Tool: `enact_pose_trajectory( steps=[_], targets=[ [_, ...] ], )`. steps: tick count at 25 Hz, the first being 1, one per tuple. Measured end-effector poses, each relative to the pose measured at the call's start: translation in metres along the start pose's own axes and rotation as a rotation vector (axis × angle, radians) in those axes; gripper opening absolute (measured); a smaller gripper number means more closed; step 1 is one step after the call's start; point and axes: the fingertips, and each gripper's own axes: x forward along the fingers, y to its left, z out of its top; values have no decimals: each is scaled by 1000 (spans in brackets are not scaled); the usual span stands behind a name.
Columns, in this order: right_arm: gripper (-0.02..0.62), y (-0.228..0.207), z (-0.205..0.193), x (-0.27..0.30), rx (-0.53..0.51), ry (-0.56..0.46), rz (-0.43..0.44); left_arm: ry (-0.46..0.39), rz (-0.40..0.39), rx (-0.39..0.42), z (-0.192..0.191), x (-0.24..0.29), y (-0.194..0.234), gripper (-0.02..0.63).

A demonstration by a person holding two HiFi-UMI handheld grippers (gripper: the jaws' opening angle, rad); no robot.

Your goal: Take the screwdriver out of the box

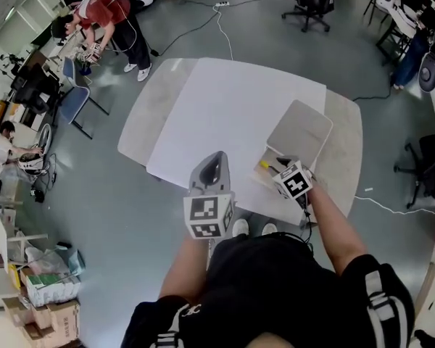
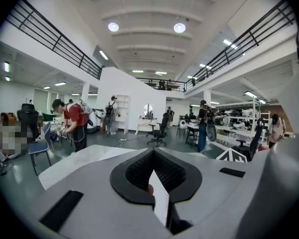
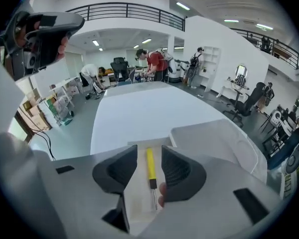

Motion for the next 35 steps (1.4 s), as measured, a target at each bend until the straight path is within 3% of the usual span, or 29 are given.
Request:
enact_pose_trajectory(
  steps=[9, 18, 20, 22, 24, 26, 30, 34, 35],
  targets=[
    [127, 5, -40, 44, -67, 192, 132, 15, 102, -3, -6, -15, 25, 6],
    [130, 37, -50, 80, -27, 269, 275, 19, 178, -13, -8, -29, 46, 6],
    [132, 24, -59, 82, -54, 330, 216, 12, 189, -14, -6, -30, 50, 6],
    [131, -7, -75, 80, -108, 437, 73, 4, 204, -13, -3, -32, 55, 6],
    [130, -18, -79, 81, -116, 467, 27, 9, 215, -15, -3, -35, 59, 6],
    [130, -16, -75, 84, -97, 451, 43, 10, 221, -23, -4, -39, 63, 6],
    [119, 15, -55, 96, -58, 344, 185, 9, 230, -30, -6, -43, 70, 6],
    [72, -3, -66, 86, -56, 416, 60, 0, 223, -32, -4, -43, 73, 6],
    [72, 2, -63, 86, -40, 397, 75, -2, 221, -32, -4, -44, 73, 6]
  ],
)
